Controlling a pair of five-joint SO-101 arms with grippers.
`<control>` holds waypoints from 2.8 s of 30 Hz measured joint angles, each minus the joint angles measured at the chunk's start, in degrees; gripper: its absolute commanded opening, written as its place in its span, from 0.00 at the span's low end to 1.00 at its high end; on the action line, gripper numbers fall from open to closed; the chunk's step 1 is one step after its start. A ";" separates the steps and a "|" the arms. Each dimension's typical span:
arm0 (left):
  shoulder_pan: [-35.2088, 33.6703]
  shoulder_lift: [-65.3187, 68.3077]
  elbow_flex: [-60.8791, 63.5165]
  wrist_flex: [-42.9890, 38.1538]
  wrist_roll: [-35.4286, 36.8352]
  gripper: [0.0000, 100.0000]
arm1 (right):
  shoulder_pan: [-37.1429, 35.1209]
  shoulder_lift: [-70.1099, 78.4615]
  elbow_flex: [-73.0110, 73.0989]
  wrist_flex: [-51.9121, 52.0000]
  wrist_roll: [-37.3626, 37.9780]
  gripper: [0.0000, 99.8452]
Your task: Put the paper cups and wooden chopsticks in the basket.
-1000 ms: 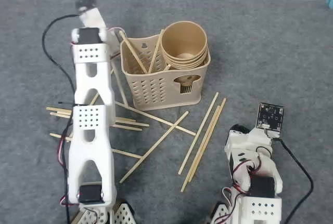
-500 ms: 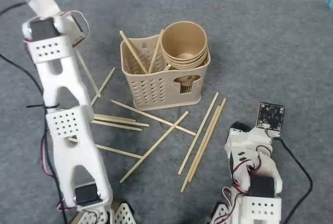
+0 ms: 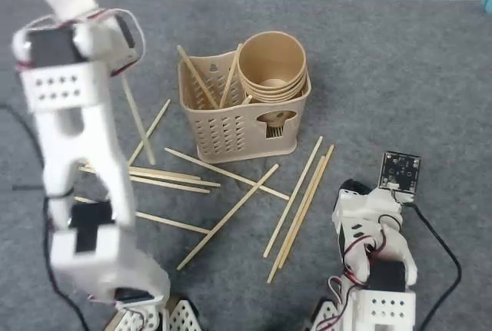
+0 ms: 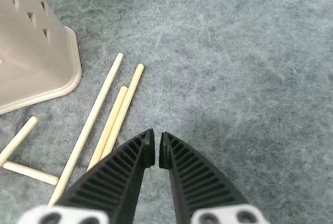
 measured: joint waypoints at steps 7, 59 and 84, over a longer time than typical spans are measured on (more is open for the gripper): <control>-0.09 -17.14 17.41 -12.48 0.18 0.01 | 0.00 0.00 0.00 0.70 0.00 0.04; 14.86 -53.54 97.76 -120.97 0.09 0.12 | 0.00 0.00 0.00 1.14 2.90 0.04; 3.87 -53.63 95.03 -96.44 -0.18 0.17 | 0.00 0.00 0.00 1.14 2.90 0.04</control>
